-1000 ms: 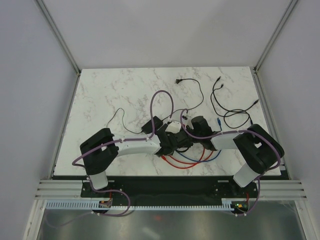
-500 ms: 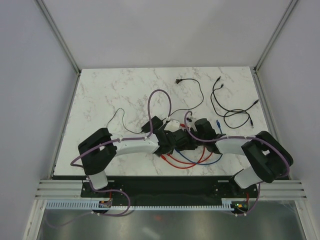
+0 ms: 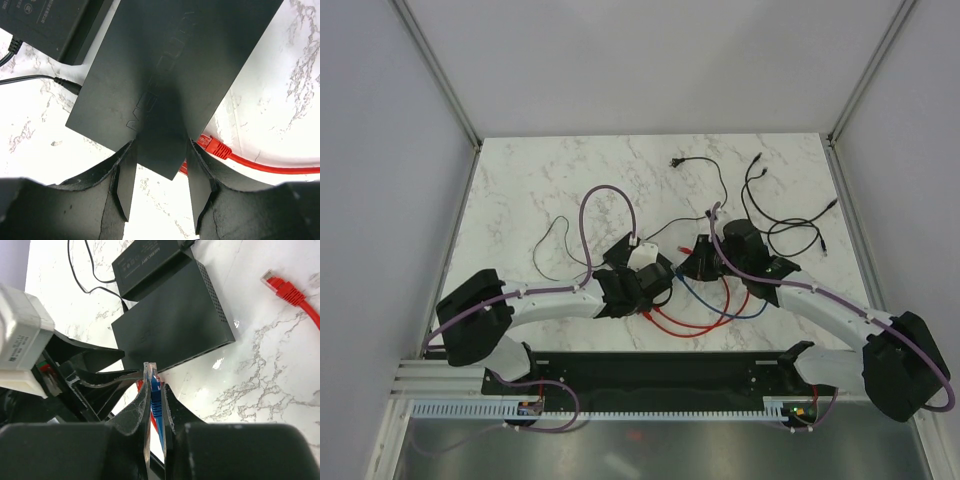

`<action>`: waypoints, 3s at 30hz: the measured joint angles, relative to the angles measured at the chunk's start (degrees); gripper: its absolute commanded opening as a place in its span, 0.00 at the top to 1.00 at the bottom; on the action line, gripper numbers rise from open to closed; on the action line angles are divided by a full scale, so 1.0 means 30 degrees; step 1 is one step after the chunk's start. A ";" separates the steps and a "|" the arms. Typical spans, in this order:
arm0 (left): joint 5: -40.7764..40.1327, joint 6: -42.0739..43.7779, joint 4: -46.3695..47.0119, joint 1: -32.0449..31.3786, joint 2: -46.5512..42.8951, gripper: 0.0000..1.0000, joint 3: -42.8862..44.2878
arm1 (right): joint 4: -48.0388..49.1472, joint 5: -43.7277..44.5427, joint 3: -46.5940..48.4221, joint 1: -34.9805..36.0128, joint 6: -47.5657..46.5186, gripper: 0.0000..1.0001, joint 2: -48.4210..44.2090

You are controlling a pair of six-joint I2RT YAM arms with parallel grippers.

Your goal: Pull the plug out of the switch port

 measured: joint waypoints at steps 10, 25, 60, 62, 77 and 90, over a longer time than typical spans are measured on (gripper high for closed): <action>0.0015 0.0007 0.0634 0.0000 -0.0350 0.49 -0.0437 | -0.3716 0.1814 0.2907 -0.0583 -0.0765 1.00 -0.1049; 0.0022 0.0007 0.0984 0.0000 -0.0379 0.48 -0.0627 | -0.7723 0.4226 1.1606 -0.1734 -0.1326 1.00 -0.2572; 0.0539 0.0153 0.1770 0.0226 -0.1253 0.48 -0.1260 | -0.4444 0.9442 1.6211 -1.0018 -0.2798 1.00 1.0630; 0.0590 0.0211 0.1938 0.0284 -0.1253 0.48 -0.1260 | -0.4182 0.9442 1.6735 -1.0229 -0.2637 1.00 1.2182; 0.1384 0.0291 0.2499 0.0678 -0.1253 0.48 -0.1275 | -0.4976 1.0950 1.9693 -1.0484 -0.1800 0.58 1.5424; 0.1450 0.0291 0.2616 0.0714 -0.1253 0.49 -0.1428 | -0.6324 1.0644 1.6050 -0.9690 -0.2637 0.43 1.2575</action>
